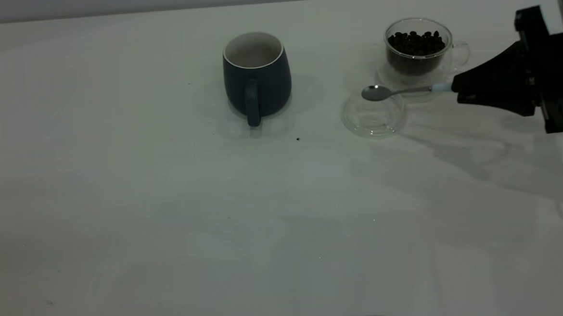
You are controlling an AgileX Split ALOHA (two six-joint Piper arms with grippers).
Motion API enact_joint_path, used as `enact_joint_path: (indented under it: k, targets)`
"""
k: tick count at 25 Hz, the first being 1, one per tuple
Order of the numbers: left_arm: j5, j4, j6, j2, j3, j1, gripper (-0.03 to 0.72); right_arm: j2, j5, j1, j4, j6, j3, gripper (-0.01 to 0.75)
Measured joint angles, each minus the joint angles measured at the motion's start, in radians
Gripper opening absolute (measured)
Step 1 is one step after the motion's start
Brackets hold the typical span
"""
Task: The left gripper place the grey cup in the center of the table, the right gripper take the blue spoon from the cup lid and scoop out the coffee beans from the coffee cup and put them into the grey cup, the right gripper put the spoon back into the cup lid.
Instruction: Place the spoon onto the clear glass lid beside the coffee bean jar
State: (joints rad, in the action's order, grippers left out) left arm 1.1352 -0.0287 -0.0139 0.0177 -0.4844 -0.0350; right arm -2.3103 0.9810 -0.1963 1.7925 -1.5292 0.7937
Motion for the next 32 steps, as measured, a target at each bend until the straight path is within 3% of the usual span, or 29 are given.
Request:
enact_joint_path:
  k: [15,25,28,32]
  targets:
    - [0.0,0.0,0.0,0.0,0.0,0.0,0.495,-0.165,-0.015,0.005,0.001,0.032,0.174,0.11]
    - [0.0,0.0,0.0,0.0,0.0,0.0,0.495,-0.21,-0.011,0.056,0.001,0.052,0.233,0.125]
    - [0.0,0.0,0.0,0.0,0.0,0.0,0.495,-0.21,-0.01,0.057,0.001,0.052,0.234,0.159]
    - [0.0,0.0,0.0,0.0,0.0,0.0,0.495,-0.211,-0.01,0.057,0.001,0.053,0.234,0.313]
